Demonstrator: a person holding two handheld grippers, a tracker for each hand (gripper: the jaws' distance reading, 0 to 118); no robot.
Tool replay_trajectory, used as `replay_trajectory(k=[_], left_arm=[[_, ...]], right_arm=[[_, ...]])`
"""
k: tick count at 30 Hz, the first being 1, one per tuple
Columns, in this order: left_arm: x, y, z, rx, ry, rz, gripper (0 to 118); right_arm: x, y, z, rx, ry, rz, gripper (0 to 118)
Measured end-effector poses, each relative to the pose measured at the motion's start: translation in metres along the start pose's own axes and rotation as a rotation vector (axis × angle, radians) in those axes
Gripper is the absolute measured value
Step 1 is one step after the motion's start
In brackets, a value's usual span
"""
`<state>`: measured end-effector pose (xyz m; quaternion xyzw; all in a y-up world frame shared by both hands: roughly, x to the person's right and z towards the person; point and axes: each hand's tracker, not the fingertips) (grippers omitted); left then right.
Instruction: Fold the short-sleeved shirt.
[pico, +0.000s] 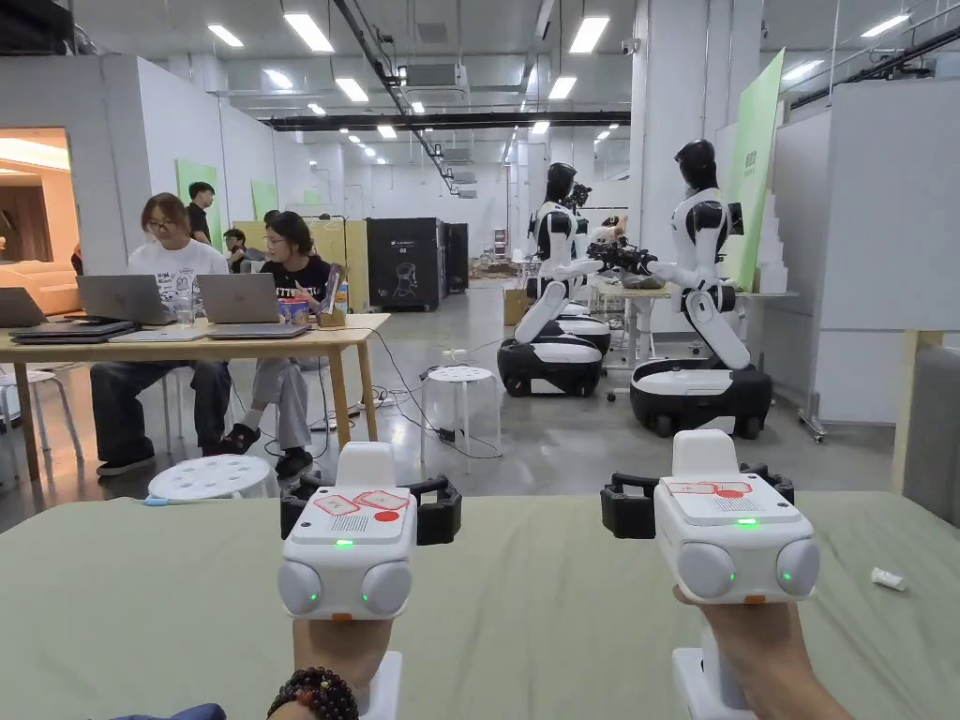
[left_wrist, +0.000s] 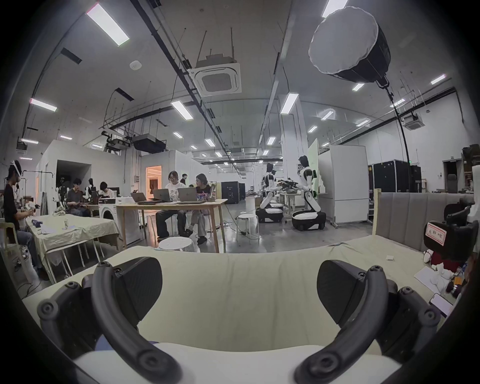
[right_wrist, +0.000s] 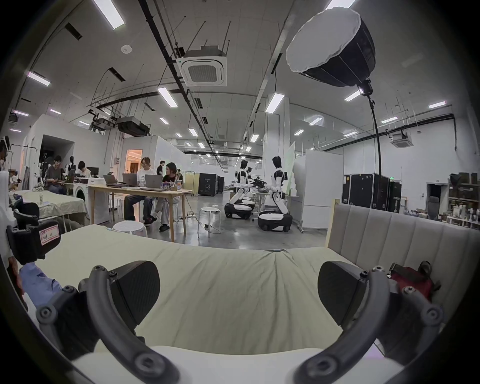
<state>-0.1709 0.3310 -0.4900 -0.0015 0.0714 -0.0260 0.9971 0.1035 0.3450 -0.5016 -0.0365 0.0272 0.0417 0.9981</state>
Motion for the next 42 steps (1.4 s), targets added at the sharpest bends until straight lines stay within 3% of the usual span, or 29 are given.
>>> replay_trajectory(k=[42], left_arm=[[0.003, -0.003, -0.006, -0.014, -0.004, 0.015, 118]], right_arm=[[0.003, -0.008, -0.005, -0.034, 0.036, -0.013, 118]])
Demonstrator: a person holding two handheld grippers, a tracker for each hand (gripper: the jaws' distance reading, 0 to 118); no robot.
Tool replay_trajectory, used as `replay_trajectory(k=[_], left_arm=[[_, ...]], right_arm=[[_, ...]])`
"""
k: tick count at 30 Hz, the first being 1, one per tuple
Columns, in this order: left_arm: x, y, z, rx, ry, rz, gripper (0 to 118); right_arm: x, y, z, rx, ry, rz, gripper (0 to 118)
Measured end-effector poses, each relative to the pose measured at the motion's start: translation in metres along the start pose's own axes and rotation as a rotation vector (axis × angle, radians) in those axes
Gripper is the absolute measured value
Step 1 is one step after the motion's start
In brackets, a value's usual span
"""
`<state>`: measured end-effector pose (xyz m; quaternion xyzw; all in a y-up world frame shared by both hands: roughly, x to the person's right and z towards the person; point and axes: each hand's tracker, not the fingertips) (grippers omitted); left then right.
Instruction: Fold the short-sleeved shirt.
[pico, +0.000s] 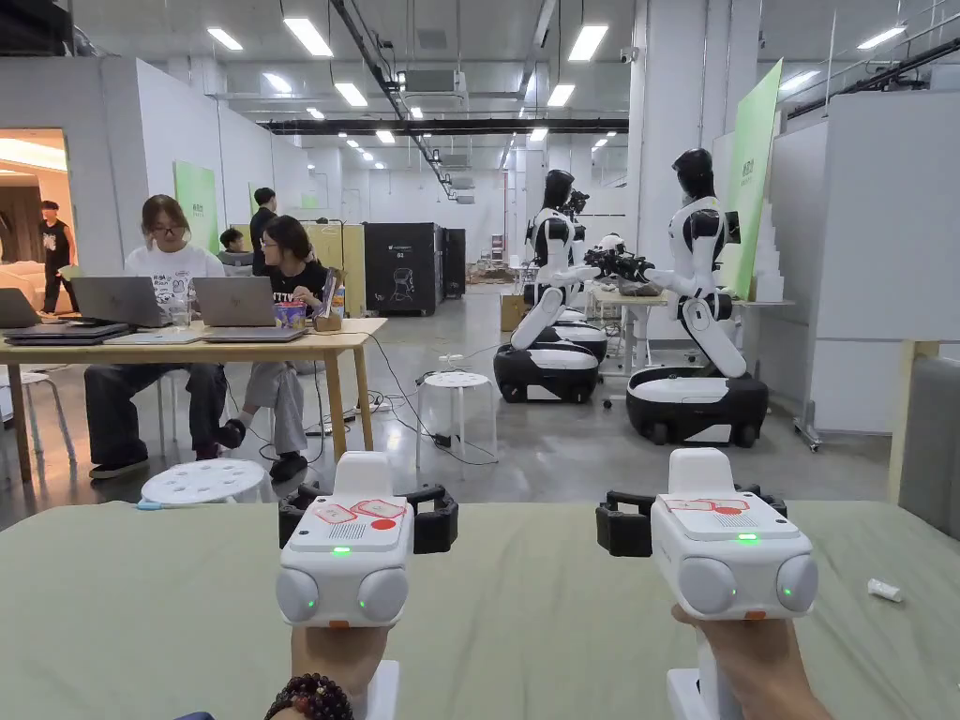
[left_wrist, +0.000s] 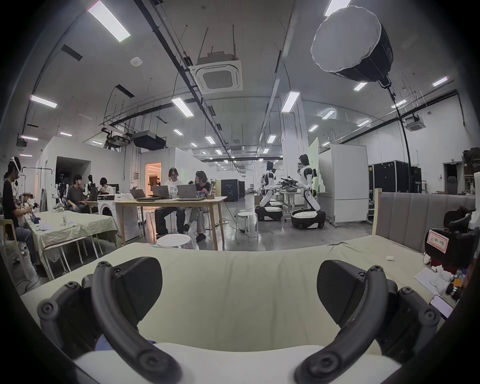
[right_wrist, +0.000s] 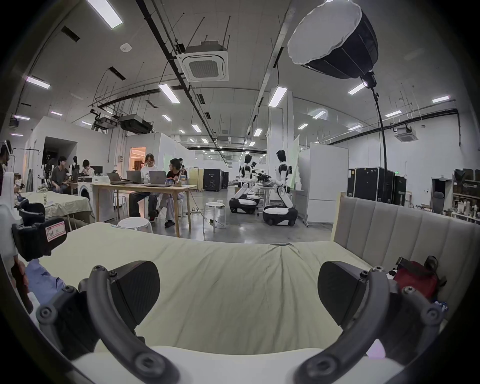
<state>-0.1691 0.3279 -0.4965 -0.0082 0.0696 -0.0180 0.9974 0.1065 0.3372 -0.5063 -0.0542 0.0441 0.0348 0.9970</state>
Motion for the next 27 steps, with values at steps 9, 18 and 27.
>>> replay_trajectory(k=[9, 18, 27], left_arm=[[-0.0007, -0.0007, 0.0004, -0.001, -0.003, 0.0, 118], [-0.0028, -0.003, -0.0009, -0.006, -0.003, 0.01, 118], [-0.0027, -0.0022, -0.0009, -0.018, -0.008, 0.012, 118]], right_arm=[[-0.0014, 0.0015, 0.002, 0.0, 0.009, -0.005, 118], [-0.0039, 0.0, 0.0001, 0.016, -0.019, 0.01, 118], [-0.0023, -0.0003, 0.0004, 0.014, -0.027, 0.005, 118]])
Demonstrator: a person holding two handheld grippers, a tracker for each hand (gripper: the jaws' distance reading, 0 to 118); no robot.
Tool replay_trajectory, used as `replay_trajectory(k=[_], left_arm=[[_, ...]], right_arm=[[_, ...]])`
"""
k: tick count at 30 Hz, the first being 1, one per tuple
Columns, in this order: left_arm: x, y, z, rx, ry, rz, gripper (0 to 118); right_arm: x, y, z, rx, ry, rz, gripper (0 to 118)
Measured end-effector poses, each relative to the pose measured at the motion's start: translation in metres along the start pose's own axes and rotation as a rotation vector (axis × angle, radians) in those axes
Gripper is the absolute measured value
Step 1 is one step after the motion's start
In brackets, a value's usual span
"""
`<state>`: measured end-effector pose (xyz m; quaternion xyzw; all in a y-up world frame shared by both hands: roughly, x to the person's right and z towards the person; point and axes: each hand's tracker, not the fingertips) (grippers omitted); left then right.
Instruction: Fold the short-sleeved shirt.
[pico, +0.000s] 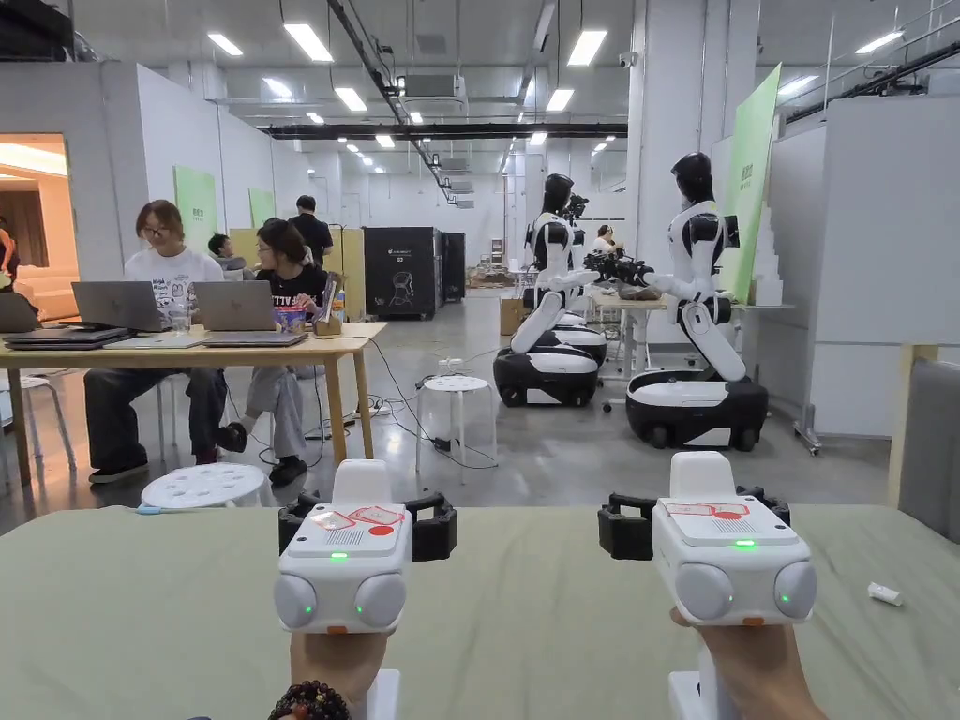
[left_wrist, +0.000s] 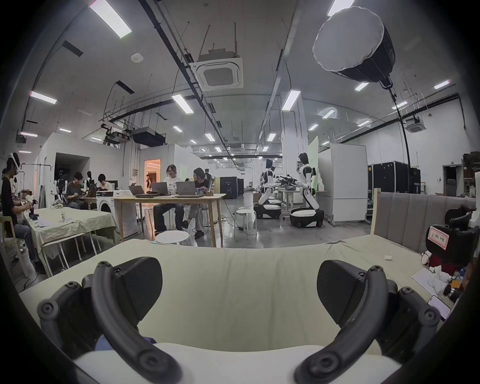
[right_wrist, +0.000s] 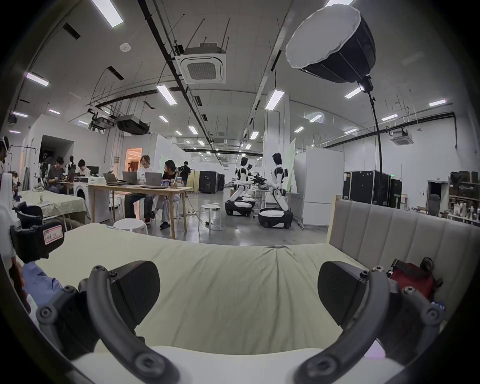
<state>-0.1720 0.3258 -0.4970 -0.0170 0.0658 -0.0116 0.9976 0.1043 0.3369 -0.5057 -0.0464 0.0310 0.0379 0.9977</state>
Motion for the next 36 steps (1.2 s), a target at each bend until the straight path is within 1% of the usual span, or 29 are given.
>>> replay_trajectory(k=[1, 2, 3, 4, 5, 7, 8, 9, 10, 11, 13, 14, 16, 19, 21, 22, 25, 26, 28, 29, 31, 33, 36], left_arm=[[0.001, 0.0, 0.0, -0.001, -0.001, -0.005, 112], [0.001, 0.0, 0.0, -0.001, -0.014, -0.012, 96], [0.002, 0.0, 0.001, 0.002, -0.035, -0.024, 70], [0.004, 0.0, 0.001, 0.008, -0.038, -0.042, 15], [0.007, -0.001, 0.0, 0.005, -0.025, -0.076, 0], [0.013, 0.0, 0.005, 0.017, 0.035, -0.096, 0], [0.011, 0.001, 0.008, 0.022, -0.028, -0.044, 0], [0.01, 0.001, 0.009, 0.015, -0.066, -0.013, 0], [0.01, 0.001, 0.006, 0.009, -0.044, -0.029, 0], [0.013, 0.0, 0.006, 0.007, -0.019, -0.046, 0], [0.012, -0.001, 0.006, 0.02, -0.022, -0.064, 0], [0.011, -0.002, 0.002, 0.02, -0.024, -0.065, 0], [0.006, -0.002, 0.0, 0.011, -0.017, -0.048, 0], [-0.013, -0.004, 0.003, 0.02, 0.004, 0.012, 0], [-0.031, -0.007, 0.006, 0.012, 0.036, 0.01, 0], [-0.041, -0.008, 0.01, 0.001, 0.051, 0.008, 0], [-0.078, -0.014, 0.024, -0.008, 0.121, -0.008, 0], [-0.09, -0.014, 0.032, -0.006, 0.145, -0.005, 0], [-0.118, -0.016, 0.044, -0.018, 0.183, 0.003, 0], [-0.134, -0.018, 0.052, -0.023, 0.212, 0.003, 0], [-0.169, -0.023, 0.063, 0.001, 0.251, 0.009, 0], [-0.199, -0.025, 0.077, -0.022, 0.32, -0.014, 0], [-0.244, -0.03, 0.099, -0.043, 0.394, -0.026, 0]], right_arm=[[0.0, 0.0, 0.0, -0.002, 0.009, -0.003, 115], [0.001, 0.0, 0.0, 0.001, 0.016, -0.003, 102], [0.0, 0.0, 0.001, 0.006, 0.015, -0.001, 80], [-0.001, 0.0, 0.001, 0.012, 0.006, 0.01, 31], [-0.002, 0.0, 0.001, 0.012, -0.011, 0.024, 0], [-0.002, -0.001, -0.001, -0.002, -0.048, 0.027, 0], [0.0, 0.0, 0.001, 0.004, -0.035, 0.01, 0], [0.002, 0.0, 0.0, -0.013, 0.004, -0.006, 0], [0.002, 0.0, 0.0, -0.026, 0.016, -0.011, 0], [0.001, -0.001, 0.0, -0.026, 0.006, -0.006, 0], [0.001, -0.001, 0.006, -0.022, -0.005, 0.018, 0], [0.001, -0.001, 0.007, -0.024, 0.006, 0.024, 0], [0.0, -0.005, 0.005, -0.028, 0.046, 0.01, 0], [-0.016, -0.008, 0.003, -0.025, 0.046, 0.025, 0], [-0.028, -0.011, -0.008, -0.024, 0.064, 0.022, 0], [-0.041, -0.01, -0.011, -0.025, 0.074, 0.022, 0], [-0.088, -0.007, -0.007, 0.004, 0.126, 0.081, 0], [-0.108, -0.007, -0.007, 0.0, 0.165, 0.085, 0], [-0.146, -0.007, -0.005, -0.015, 0.252, 0.058, 0], [-0.169, -0.008, -0.001, -0.023, 0.29, 0.058, 0], [-0.213, -0.012, 0.008, -0.018, 0.355, 0.084, 0], [-0.251, -0.015, 0.019, -0.01, 0.415, 0.098, 0], [-0.305, -0.02, 0.029, -0.039, 0.515, 0.071, 0]])
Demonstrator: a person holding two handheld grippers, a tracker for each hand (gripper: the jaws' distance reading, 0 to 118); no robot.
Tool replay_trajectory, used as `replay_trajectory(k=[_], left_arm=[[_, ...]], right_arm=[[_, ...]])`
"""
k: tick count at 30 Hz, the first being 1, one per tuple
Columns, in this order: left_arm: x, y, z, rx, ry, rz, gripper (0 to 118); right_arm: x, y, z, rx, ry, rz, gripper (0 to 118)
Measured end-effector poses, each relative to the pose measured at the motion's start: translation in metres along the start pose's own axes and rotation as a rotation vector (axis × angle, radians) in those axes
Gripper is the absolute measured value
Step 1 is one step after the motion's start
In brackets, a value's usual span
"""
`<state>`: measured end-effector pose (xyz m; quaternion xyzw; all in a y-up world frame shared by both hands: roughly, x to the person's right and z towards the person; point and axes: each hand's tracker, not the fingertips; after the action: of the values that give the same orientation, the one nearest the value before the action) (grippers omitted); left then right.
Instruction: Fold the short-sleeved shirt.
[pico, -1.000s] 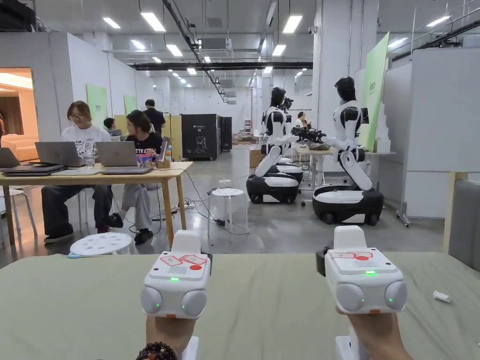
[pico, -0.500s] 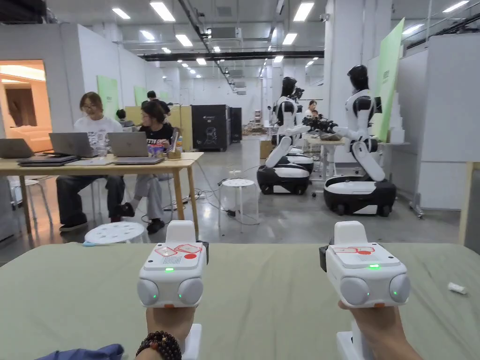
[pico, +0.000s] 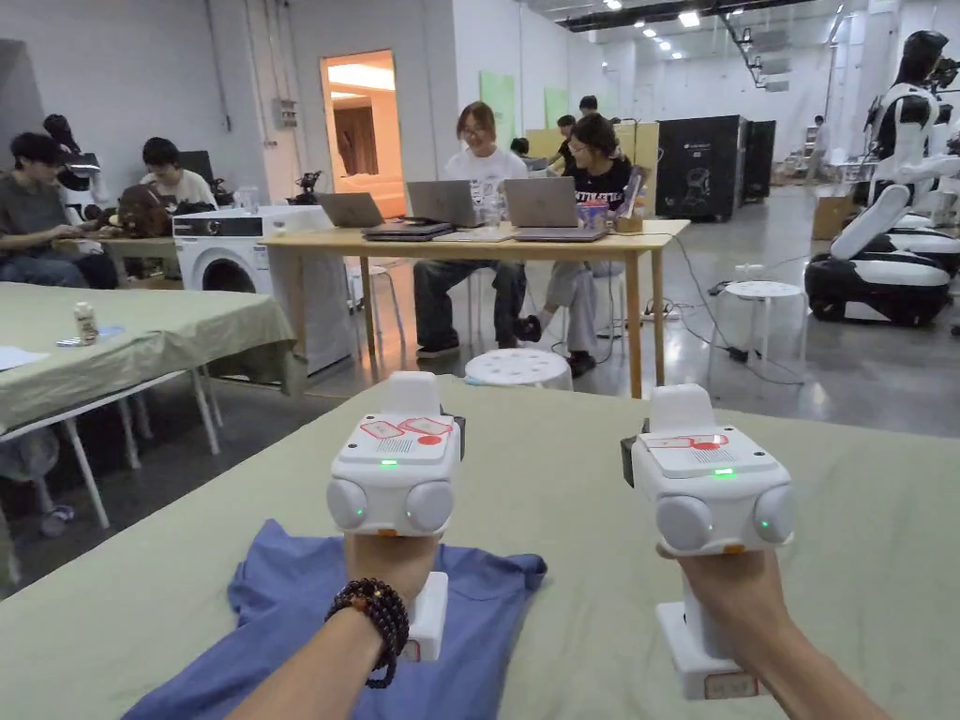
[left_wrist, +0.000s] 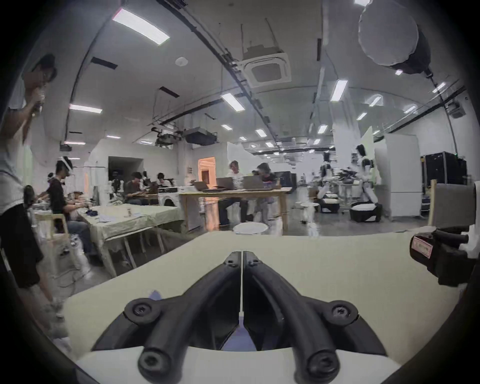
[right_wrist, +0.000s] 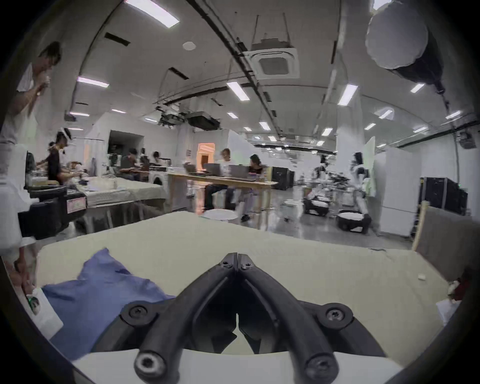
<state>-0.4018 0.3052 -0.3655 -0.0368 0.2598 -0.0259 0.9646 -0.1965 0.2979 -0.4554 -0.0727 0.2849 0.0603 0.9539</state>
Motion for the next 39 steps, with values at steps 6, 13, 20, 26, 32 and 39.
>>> replay_trajectory(k=[6, 13, 20, 26, 32, 39], left_arm=[[-0.074, -0.013, 0.004, -0.034, 0.113, 0.007, 0], [-0.083, -0.03, -0.004, -0.096, 0.1, -0.006, 0], [-0.049, -0.047, -0.042, -0.451, -0.1, -0.049, 0], [-0.021, -0.106, -0.09, -0.723, -0.27, -0.074, 112], [-0.001, -0.168, -0.131, -0.815, -0.233, -0.056, 109], [0.013, -0.196, -0.135, -0.849, -0.188, -0.057, 116]], right_arm=[[-0.067, -0.006, -0.014, -0.003, 0.104, 0.027, 0], [-0.078, -0.013, -0.019, -0.033, 0.141, 0.02, 0], [-0.064, -0.02, -0.018, -0.042, 0.135, 0.028, 0], [-0.054, -0.04, -0.025, -0.069, 0.176, 0.012, 0], [-0.049, -0.071, -0.035, -0.127, 0.232, 0.028, 0], [-0.046, -0.088, -0.052, -0.151, 0.234, 0.038, 0]])
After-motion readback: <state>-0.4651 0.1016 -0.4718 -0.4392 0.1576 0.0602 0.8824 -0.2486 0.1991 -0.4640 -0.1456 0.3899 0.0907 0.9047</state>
